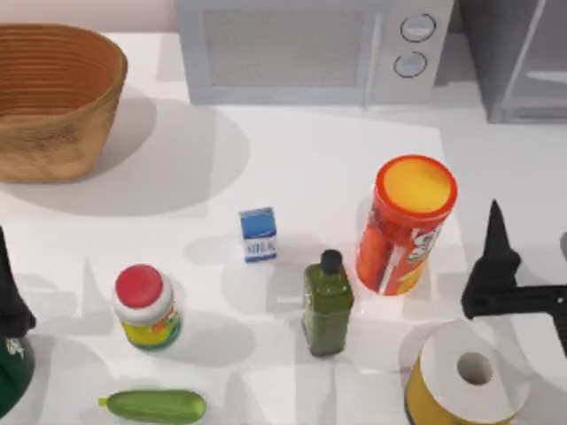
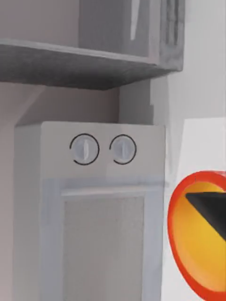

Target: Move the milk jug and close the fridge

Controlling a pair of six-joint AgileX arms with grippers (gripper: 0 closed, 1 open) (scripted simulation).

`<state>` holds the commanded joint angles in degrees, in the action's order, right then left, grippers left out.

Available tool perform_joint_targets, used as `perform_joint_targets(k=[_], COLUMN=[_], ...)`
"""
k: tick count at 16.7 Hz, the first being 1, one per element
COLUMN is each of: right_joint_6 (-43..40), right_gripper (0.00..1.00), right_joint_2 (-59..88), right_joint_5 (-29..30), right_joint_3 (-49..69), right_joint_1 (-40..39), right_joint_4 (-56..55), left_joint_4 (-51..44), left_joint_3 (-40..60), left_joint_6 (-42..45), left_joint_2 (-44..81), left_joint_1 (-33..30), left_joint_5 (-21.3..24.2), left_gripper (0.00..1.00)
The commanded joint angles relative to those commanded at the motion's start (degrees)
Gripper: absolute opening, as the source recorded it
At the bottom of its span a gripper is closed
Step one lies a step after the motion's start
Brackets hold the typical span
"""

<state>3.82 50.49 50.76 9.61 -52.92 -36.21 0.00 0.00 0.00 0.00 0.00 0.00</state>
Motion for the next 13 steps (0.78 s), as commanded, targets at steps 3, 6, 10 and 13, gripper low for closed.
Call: perform_joint_targets(k=[3, 6, 10, 13], right_joint_6=[3.6, 8.3, 15.3, 20.5], right_gripper=[1.00, 1.00, 1.00, 1.00], right_joint_2=[8.4, 18.8, 34.1, 45.1], right_joint_5=[-2.7, -5.9, -11.0, -15.0], right_joint_3=[10.0, 21.9, 38.8, 50.7], right_joint_1=[-0.2, -0.7, -1.8, -2.8], right_joint_4=[6.8, 15.1, 27.2, 36.0], left_joint_4=[0.0, 0.0, 0.0, 0.0], left_joint_3=[0.0, 0.0, 0.0, 0.0], left_joint_6=[0.0, 0.0, 0.0, 0.0], left_joint_2=[0.0, 0.0, 0.0, 0.0], left_joint_1=[0.0, 0.0, 0.0, 0.0], left_joint_5=[0.0, 0.0, 0.0, 0.0], left_gripper=[1.00, 1.00, 1.00, 1.00])
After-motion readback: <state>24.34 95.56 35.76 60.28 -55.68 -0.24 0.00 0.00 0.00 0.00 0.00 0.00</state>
